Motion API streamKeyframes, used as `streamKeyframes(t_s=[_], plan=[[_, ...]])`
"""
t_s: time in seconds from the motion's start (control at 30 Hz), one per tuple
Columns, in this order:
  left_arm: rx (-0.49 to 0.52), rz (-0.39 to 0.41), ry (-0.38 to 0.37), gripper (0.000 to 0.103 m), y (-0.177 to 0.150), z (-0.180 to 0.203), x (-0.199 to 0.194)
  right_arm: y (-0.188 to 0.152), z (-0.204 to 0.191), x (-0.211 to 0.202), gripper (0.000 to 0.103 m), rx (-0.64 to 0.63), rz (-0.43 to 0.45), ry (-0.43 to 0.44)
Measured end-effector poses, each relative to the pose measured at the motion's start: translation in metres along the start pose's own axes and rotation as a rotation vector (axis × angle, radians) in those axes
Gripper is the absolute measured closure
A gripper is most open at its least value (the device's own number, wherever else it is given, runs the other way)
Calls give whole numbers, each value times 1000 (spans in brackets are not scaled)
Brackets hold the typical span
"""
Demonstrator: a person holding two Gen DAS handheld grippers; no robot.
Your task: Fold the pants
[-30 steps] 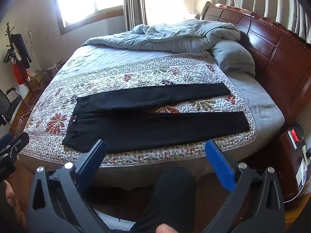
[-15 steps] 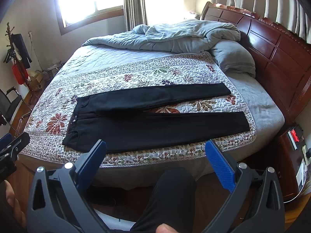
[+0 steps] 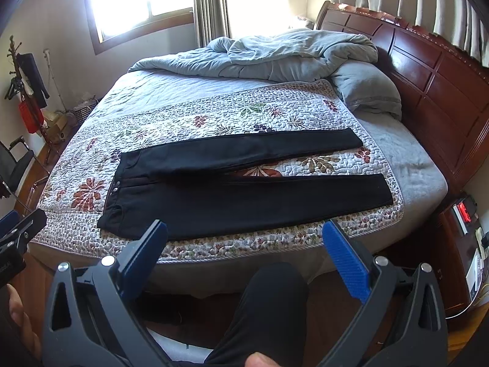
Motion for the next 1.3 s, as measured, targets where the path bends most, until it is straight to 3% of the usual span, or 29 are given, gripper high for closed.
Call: streamKeyframes(t_s=[1.3], plan=[[1,-3,2,4,-3,-1,4,-2,1,2,2,1,-10,-4]])
Point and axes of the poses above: each gripper's, at about its wrist camera, not at the fingertips, and x roughly the way its jaws point, z to its right, y to its top, the point moved 6 cm from there along x, roughly the way its jaws point, and after that the axes turned 6 degrees about z, right-handed, at the moved point
